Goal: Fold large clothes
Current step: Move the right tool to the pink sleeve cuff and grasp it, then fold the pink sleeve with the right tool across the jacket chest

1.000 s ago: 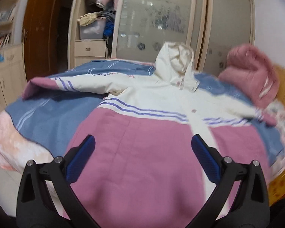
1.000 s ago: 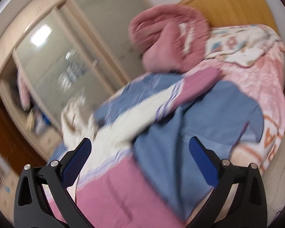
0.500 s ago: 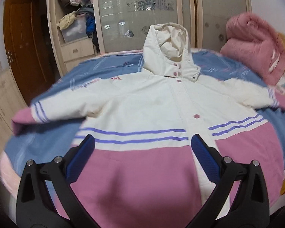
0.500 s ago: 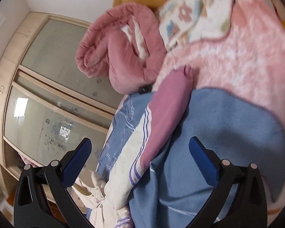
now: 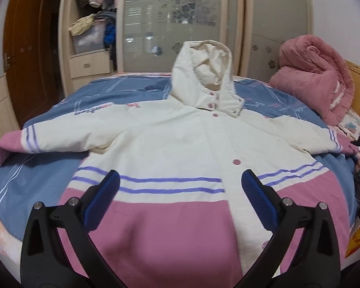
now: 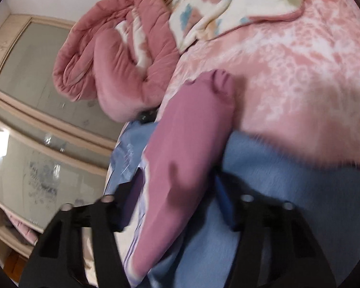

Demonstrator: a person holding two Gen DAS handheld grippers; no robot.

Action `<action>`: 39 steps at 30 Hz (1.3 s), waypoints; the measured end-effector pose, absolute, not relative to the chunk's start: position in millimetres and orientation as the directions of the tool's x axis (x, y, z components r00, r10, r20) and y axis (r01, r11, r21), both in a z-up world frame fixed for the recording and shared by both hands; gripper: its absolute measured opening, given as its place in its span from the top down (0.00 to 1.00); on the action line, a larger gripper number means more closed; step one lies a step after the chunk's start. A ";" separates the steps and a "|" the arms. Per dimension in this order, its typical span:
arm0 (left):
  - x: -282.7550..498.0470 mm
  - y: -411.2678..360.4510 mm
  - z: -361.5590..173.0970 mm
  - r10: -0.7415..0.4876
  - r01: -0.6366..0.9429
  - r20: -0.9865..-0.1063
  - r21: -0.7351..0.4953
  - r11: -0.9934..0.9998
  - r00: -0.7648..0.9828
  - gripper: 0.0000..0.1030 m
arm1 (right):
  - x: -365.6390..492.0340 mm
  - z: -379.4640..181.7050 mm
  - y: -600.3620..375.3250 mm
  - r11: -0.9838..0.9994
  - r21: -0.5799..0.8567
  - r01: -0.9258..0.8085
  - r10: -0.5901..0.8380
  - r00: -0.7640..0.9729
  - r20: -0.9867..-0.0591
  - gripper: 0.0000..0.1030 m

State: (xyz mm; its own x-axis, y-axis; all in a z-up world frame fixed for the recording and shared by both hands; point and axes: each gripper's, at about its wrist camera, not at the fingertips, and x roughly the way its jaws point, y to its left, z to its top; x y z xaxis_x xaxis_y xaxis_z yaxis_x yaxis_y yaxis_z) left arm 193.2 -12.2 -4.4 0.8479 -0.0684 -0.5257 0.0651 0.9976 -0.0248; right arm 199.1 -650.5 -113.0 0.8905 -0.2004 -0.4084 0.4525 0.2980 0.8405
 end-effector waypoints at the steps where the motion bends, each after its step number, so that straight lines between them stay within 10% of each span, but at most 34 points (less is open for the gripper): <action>1: 194.0 -14.6 -5.2 -0.071 0.072 -0.522 -0.018 0.997 0.850 0.02 | 198.2 -116.7 -653.1 0.287 0.849 0.444 -0.215 0.893 -0.395 0.69; 3: 196.9 -19.4 -7.2 -0.073 0.083 -0.521 -0.004 0.997 0.851 0.02 | 194.6 -125.8 -656.2 0.245 0.881 0.404 -0.214 0.909 -0.358 0.91; 11: 196.8 -13.0 -0.6 -0.073 0.065 -0.521 -0.034 0.997 0.851 0.02 | 205.4 -5.9 -576.0 0.617 0.682 0.392 -0.339 0.915 -0.219 0.94; 16: 191.7 -8.4 3.8 -0.034 0.028 -0.514 -0.019 0.999 0.857 0.02 | 250.0 53.4 -435.9 0.920 0.256 0.295 -0.254 0.950 -0.184 0.94; 20: 188.8 -11.1 2.1 -0.040 0.033 -0.529 -0.024 0.999 0.848 0.02 | 285.9 41.6 -328.6 0.995 -0.021 0.101 -0.103 0.953 -0.286 0.94; 29: 170.6 -17.7 7.7 -0.068 0.080 -0.530 0.000 0.997 0.845 0.02 | 328.1 -36.9 -253.2 0.998 -0.063 -0.031 -0.015 0.788 -0.616 0.92; 31: 168.3 -16.4 7.7 -0.066 0.082 -0.535 0.007 0.997 0.842 0.02 | 333.5 -42.9 -260.6 0.998 -0.059 -0.022 -0.020 0.775 -0.632 0.86; 36: 163.8 -10.7 13.3 -0.086 0.085 -0.551 -0.028 0.996 0.830 0.02 | 323.1 -29.1 -255.6 0.997 -0.073 0.038 -0.075 0.791 -0.607 0.06; 39: 159.3 -9.6 16.9 -0.097 0.088 -0.555 -0.044 0.995 0.826 0.02 | 310.0 -10.1 -245.4 0.996 -0.074 0.051 -0.084 0.809 -0.582 0.04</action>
State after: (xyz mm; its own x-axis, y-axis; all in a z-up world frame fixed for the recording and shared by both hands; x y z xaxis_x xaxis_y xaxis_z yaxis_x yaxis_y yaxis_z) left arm 159.3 -9.6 16.9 0.8259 -0.0972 -0.5554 0.0876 0.9952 -0.0439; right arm 310.0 -245.4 -10.1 0.8091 -0.0843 -0.5816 0.0507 0.9960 -0.0738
